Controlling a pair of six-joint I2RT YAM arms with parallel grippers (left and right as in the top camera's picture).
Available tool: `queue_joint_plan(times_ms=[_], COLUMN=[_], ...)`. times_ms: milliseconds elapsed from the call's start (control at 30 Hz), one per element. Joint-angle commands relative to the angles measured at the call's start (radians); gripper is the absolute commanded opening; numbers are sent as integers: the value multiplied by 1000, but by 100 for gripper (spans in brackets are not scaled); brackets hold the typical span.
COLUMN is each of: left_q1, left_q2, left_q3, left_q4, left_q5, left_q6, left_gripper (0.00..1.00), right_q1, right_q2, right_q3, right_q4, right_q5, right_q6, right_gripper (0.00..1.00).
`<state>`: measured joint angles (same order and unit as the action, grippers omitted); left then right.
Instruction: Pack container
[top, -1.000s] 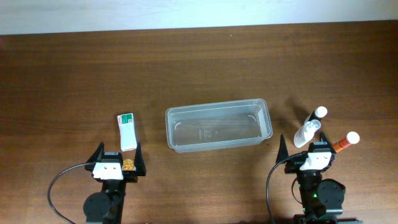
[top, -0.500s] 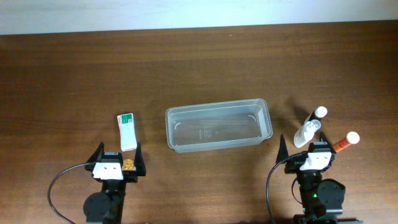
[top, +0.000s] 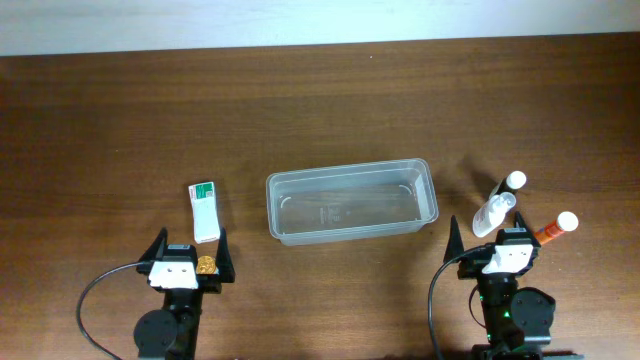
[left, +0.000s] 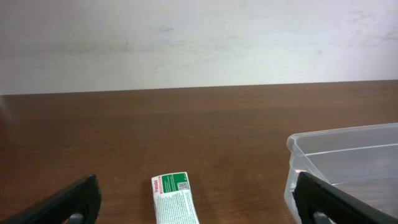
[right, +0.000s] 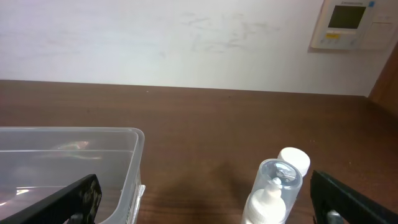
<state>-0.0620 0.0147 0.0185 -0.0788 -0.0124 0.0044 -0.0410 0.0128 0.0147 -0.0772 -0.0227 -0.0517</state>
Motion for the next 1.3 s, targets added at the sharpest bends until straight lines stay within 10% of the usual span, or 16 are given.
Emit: queue_joint_plan(times_ms=[0, 367, 933, 1267], left_q1=[6, 6, 6, 6], left_q2=[-9, 113, 923, 1080], left_q3=[-3, 280, 1048, 1087], left_q4=[-8, -232, -865, -908], left_q5=[21, 103, 99, 99], left_q6=[9, -64, -40, -41], left_gripper=[99, 99, 100, 99], right_q1=[8, 8, 7, -151], right_q2=[-9, 108, 1061, 1403], right_q3=[-9, 268, 1369, 1466], right_q4=[19, -209, -1112, -1238], right_q5=[-46, -23, -12, -79], right_q6=[61, 146, 142, 219], right_gripper=[99, 98, 98, 98])
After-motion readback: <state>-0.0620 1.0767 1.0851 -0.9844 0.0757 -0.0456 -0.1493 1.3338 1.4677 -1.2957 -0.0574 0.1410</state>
